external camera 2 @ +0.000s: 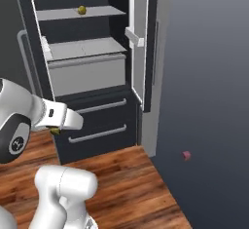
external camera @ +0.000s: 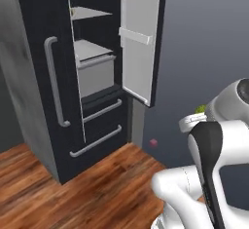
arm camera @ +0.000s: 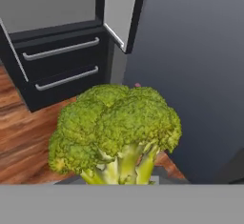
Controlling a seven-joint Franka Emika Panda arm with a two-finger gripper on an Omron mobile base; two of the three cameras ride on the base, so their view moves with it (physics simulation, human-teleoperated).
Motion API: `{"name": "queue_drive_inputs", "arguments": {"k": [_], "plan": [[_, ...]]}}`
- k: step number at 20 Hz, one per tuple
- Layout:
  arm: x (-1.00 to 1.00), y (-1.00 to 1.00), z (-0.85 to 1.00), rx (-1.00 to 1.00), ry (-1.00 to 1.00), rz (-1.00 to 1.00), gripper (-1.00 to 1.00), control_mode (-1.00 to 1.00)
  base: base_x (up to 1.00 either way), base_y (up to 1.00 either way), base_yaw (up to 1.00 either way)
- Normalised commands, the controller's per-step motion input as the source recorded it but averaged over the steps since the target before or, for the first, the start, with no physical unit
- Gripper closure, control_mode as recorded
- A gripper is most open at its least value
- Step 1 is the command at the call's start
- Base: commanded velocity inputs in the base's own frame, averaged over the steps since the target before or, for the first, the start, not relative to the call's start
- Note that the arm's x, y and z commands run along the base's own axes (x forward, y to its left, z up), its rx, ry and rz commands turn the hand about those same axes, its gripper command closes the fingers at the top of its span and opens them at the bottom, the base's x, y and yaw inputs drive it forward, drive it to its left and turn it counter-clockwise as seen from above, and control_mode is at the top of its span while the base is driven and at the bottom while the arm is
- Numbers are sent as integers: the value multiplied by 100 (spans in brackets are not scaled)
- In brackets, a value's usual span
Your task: Place the cold items (squash and broccoli) from the fridge in one tupperware on the dining counter. Place the warm items (kebab skewer and hot dog) in the stove area in another tupperware.
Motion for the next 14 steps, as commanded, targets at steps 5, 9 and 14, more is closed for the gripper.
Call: {"name": "queue_drive_inputs", "arguments": {"k": [5, 9, 14], "plan": [[0, 0, 0, 0, 0, 0, 100, 100, -99, 39, -33], [0, 0, 0, 0, 0, 0, 100, 100, -100, 55, 10], [0, 0, 0, 0, 0, 0, 100, 100, -99, 51, 37]]}}
